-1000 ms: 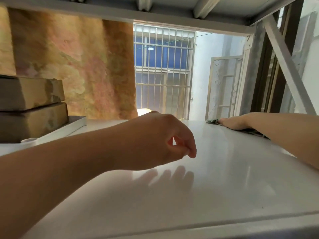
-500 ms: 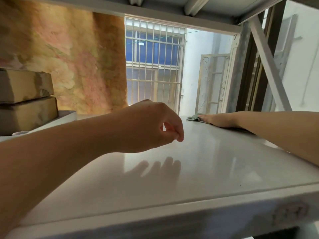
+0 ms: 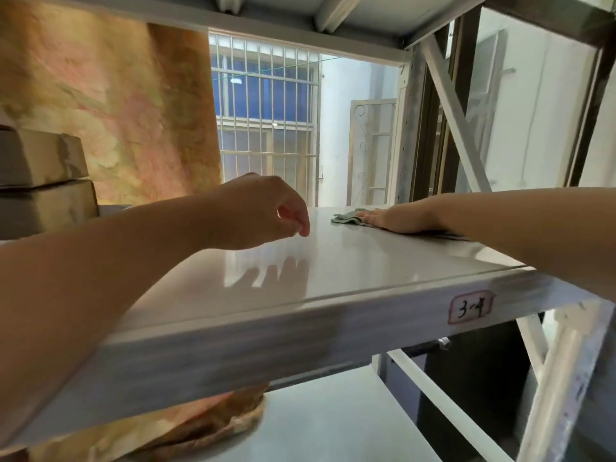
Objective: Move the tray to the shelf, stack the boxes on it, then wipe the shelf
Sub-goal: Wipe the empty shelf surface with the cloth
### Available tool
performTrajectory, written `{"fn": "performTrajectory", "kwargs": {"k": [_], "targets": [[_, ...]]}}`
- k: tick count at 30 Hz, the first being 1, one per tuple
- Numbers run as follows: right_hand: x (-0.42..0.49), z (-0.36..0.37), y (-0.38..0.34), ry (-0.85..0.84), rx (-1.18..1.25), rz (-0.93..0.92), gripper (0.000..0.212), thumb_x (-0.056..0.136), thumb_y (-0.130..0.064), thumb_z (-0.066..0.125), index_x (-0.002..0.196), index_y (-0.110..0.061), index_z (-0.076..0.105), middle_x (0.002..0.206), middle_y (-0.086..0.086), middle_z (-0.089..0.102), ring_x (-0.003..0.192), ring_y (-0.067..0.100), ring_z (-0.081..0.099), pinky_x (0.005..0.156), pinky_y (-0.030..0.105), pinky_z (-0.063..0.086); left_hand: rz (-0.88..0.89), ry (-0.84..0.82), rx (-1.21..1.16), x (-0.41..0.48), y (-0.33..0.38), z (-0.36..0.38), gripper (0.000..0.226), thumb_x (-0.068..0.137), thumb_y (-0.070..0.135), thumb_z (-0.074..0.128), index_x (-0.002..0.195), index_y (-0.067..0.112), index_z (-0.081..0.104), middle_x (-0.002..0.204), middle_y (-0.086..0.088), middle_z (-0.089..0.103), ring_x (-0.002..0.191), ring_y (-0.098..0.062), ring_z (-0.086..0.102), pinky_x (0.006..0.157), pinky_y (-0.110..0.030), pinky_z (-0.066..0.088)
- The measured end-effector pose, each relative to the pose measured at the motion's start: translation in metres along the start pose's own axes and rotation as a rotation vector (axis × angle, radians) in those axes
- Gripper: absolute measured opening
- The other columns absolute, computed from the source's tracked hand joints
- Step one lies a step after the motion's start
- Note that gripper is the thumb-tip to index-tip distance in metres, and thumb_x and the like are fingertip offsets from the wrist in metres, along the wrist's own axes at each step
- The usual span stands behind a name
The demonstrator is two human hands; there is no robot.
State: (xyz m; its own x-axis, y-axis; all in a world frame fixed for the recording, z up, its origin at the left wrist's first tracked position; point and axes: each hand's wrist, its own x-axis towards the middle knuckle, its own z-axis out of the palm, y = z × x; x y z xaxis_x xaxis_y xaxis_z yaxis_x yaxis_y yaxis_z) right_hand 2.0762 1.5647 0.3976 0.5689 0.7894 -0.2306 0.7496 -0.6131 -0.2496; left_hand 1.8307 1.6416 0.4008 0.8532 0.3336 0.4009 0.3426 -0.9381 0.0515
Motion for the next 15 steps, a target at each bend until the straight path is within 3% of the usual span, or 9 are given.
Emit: {"fn": "performTrajectory", "kwargs": {"k": [5,8,12,15], "targets": [[-0.009,0.011,0.002,0.036,-0.019,-0.041,0.086,0.071,-0.086,0.021,0.143,-0.040,0.030,0.149,-0.003,0.036,0.133,0.020,0.040,0.111,0.038,0.023,-0.003,0.037,-0.009,-0.003,-0.003,-0.002,0.017,0.091,0.018,0.057,0.095,0.025,0.072,0.074,0.025,0.056,0.065,0.001,0.056,0.056,-0.005,0.034],[-0.030,0.022,-0.004,0.068,0.008,-0.049,0.077,0.081,-0.077,0.021,0.147,-0.037,0.025,0.153,-0.004,0.027,0.140,0.021,0.029,0.117,0.043,0.014,0.046,0.048,-0.013,-0.006,0.006,0.000,0.019,0.091,0.016,0.056,0.098,0.021,0.073,0.076,0.022,0.059,0.064,0.004,0.055,0.057,-0.004,0.034],[-0.050,0.030,-0.007,0.084,-0.005,-0.142,0.055,0.098,-0.054,0.018,0.150,-0.036,0.018,0.158,-0.002,0.018,0.145,0.020,0.018,0.119,0.044,0.007,0.091,0.080,-0.003,-0.008,0.010,-0.002,0.020,0.092,0.014,0.055,0.101,0.017,0.073,0.094,0.007,0.069,0.063,0.008,0.052,0.059,-0.001,0.036],[-0.065,0.034,-0.011,0.102,-0.003,-0.154,0.052,0.099,-0.053,0.018,0.148,-0.038,0.018,0.157,-0.001,0.022,0.143,0.019,0.023,0.118,0.043,0.012,0.092,0.090,0.036,-0.013,0.010,-0.003,0.022,0.093,0.015,0.053,0.106,0.015,0.071,0.104,0.000,0.072,0.067,0.001,0.055,0.071,-0.004,0.038]]}}
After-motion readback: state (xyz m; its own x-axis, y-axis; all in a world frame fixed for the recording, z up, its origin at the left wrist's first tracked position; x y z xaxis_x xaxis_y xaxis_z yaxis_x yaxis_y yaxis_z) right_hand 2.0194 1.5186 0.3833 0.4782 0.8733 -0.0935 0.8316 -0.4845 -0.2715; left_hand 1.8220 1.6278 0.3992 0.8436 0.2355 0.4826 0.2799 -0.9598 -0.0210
